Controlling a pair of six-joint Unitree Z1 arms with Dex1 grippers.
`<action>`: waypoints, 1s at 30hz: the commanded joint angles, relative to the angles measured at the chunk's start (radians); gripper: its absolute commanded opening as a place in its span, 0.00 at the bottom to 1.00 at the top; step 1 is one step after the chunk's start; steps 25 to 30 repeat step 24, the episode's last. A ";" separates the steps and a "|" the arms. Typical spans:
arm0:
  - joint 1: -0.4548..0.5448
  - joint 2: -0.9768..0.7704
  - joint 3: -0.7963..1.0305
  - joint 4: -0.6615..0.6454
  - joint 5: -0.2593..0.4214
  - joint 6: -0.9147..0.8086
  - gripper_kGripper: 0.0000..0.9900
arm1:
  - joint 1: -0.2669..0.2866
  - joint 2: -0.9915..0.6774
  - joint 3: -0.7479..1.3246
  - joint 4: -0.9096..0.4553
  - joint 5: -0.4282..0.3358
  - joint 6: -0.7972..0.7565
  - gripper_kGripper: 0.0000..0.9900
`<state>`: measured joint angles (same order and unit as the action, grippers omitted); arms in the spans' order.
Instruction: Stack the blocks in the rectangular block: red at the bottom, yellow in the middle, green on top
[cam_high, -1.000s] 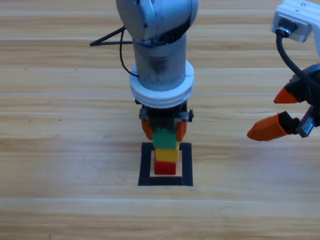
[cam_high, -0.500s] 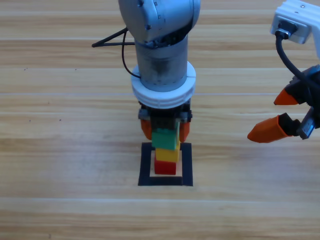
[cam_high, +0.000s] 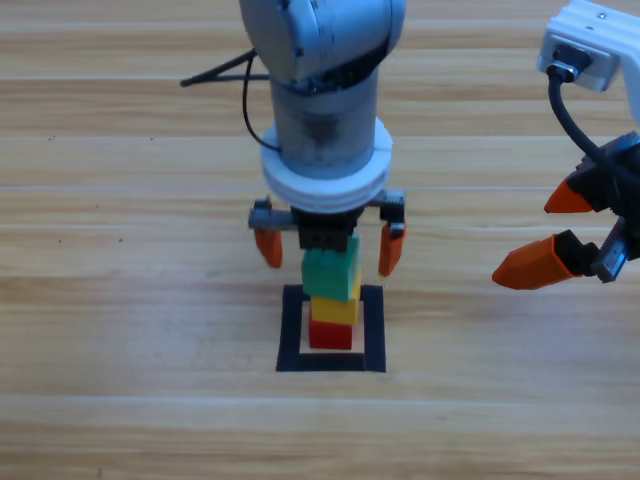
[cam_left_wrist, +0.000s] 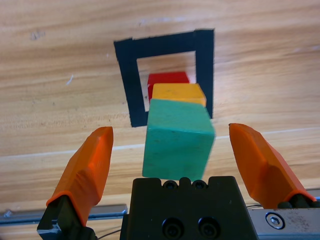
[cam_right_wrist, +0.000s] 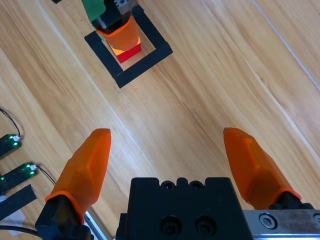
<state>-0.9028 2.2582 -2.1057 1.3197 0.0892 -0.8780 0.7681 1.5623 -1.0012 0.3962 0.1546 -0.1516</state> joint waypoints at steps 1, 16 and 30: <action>-0.025 -0.190 -0.103 0.041 0.064 0.013 1.00 | 0.028 -0.001 0.013 0.016 -0.007 -0.011 1.00; -0.038 -1.063 1.086 -0.683 0.165 0.287 1.00 | 0.033 0.016 0.010 0.016 -0.017 -0.011 1.00; -0.038 -1.143 1.294 -0.827 0.144 0.323 1.00 | 0.033 0.019 0.010 0.018 -0.023 -0.013 1.00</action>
